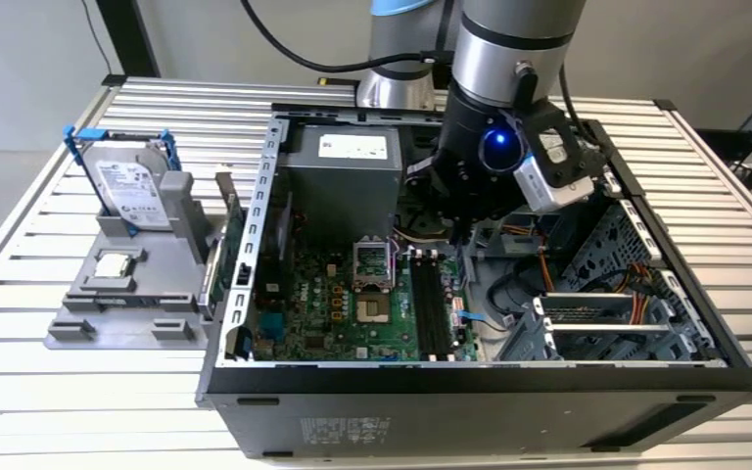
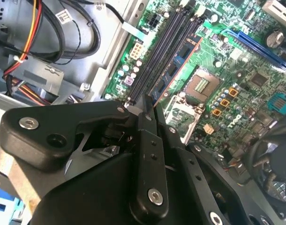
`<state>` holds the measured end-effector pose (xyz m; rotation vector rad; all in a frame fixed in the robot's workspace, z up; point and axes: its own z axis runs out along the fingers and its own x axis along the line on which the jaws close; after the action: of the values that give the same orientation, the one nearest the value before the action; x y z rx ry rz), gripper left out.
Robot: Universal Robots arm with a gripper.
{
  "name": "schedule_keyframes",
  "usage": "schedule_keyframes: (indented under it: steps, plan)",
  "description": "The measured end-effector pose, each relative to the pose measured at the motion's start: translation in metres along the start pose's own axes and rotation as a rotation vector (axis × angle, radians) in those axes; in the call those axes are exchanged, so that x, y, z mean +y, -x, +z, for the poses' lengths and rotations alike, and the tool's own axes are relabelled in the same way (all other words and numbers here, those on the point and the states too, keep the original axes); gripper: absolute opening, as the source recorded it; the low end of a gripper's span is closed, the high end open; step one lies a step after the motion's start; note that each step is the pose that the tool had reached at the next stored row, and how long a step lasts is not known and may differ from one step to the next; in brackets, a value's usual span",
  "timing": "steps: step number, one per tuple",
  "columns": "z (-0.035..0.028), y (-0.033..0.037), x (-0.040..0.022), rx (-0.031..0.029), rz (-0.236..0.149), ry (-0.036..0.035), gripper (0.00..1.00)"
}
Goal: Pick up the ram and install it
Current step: 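Press down the ram until it locks into place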
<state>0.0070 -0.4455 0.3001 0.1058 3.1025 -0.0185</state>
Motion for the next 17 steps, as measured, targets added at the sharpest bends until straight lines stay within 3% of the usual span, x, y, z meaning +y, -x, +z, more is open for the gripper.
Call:
schedule_keyframes:
  steps: [8,17]
  plan:
    - [0.0145,-0.0004,-0.0011,0.0007,0.0,-0.0001,0.0]
    - [0.031,0.0008,-0.0127,0.0007,0.001,-0.0001,0.0]
